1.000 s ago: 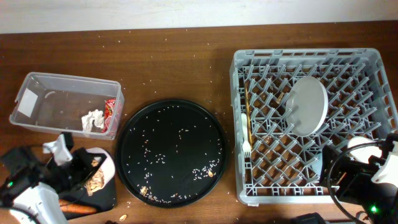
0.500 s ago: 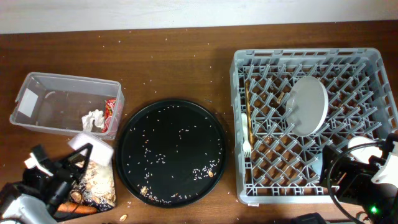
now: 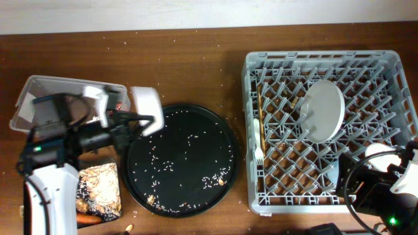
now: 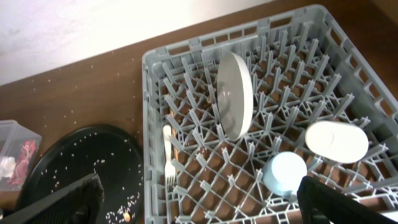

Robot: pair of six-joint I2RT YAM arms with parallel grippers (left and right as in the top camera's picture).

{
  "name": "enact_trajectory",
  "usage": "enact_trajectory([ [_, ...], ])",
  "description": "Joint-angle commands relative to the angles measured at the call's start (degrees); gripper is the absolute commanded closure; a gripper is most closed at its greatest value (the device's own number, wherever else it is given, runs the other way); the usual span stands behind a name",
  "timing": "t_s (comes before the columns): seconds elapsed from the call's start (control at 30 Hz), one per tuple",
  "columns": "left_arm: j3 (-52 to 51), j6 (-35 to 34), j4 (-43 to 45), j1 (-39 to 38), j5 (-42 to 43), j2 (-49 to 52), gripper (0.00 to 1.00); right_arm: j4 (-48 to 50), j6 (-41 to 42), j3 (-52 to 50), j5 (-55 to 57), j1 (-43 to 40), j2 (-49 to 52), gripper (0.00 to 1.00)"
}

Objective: Sort waste into correct bins and load items into the dishwasher rack

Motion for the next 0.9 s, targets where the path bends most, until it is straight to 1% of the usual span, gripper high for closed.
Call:
enact_trajectory([
  [0.0,0.76,-29.40,24.48,-20.90,-16.06,0.83,1.00,0.15,0.22,0.15,0.13,0.26,-0.09,0.01],
  [0.03,0.76,-36.85,34.60,-28.52,-21.64,2.91,1.00,0.15,0.22,0.15,0.13,0.26,-0.09,0.01],
  [0.07,0.76,-42.80,46.51,-34.82,-22.67,6.88,1.00,0.17,0.22,0.15,0.13,0.26,-0.09,0.01],
  [0.13,0.76,-54.36,67.38,-42.23,-22.67,16.39,1.00,0.17,0.22,0.15,0.13,0.26,-0.09,0.01],
  [0.17,0.76,-62.77,82.77,-45.97,-22.71,24.28,1.00,0.15,0.20,0.15,0.13,0.26,-0.09,0.01],
  [0.2,0.76,-69.00,94.42,-48.35,-24.28,30.64,1.00,0.17,0.22,0.15,0.13,0.26,-0.09,0.01],
  [0.23,0.76,-72.24,102.44,-49.92,-26.21,35.10,1.00,0.15,0.20,0.15,0.13,0.26,-0.09,0.01],
  [0.3,1.07,-80.26,115.47,-53.07,-29.79,45.86,1.00,0.17,0.22,0.15,0.13,0.26,-0.09,0.01],
  [0.33,1.97,-81.81,116.63,-54.12,-29.59,50.40,1.00,0.17,0.22,0.15,0.13,0.26,-0.09,0.01],
  [0.4,2.10,-82.16,115.10,-54.31,-29.46,52.39,1.00,0.15,0.22,0.15,0.13,0.26,-0.09,0.02],
  [0.43,2.10,-82.16,114.25,-53.96,-29.42,52.39,0.97,0.17,0.22,0.15,0.13,0.26,-0.11,0.02],
  [0.47,2.10,-82.16,114.18,-53.59,-29.29,52.39,0.83,0.15,0.22,0.15,0.13,0.26,-0.09,0.01],
  [0.5,2.10,-82.18,114.20,-53.31,-29.07,52.39,0.60,0.17,0.20,0.15,0.13,0.26,-0.09,0.01],
  [0.53,2.10,-82.18,114.20,-52.94,-28.37,52.39,0.44,0.17,0.22,0.15,0.13,0.26,-0.09,0.01],
  [0.57,2.10,-82.18,114.22,-51.93,-25.83,52.37,0.01,0.17,0.20,0.15,0.13,0.26,-0.09,0.02],
  [0.6,2.10,-82.25,114.20,-50.49,-21.84,52.37,0.01,0.17,0.22,0.15,0.13,0.26,-0.09,0.01],
  [0.63,2.10,-82.40,113.87,-49.44,-19.67,52.35,0.01,0.17,0.20,0.15,0.13,0.26,-0.09,0.01],
  [0.7,2.10,-83.58,105.70,-45.59,-16.81,51.58,0.01,0.17,0.22,0.15,0.13,0.26,-0.09,0.01],
  [0.73,2.10,-81.99,101.42,-42.88,-16.11,49.03,0.01,0.17,0.22,0.15,0.13,0.26,-0.09,0.01],
  [0.77,2.10,-78.60,94.92,-41.18,-16.15,46.25,0.01,0.17,0.22,0.15,0.13,0.26,-0.09,0.01],
  [0.8,2.10,-73.55,85.48,-40.11,-17.18,43.43,0.01,0.17,0.22,0.15,0.13,0.26,-0.09,0.01],
  [0.87,2.10,-59.23,57.33,-38.21,-25.94,35.01,0.01,0.17,0.20,0.15,0.13,0.26,-0.09,0.01],
])
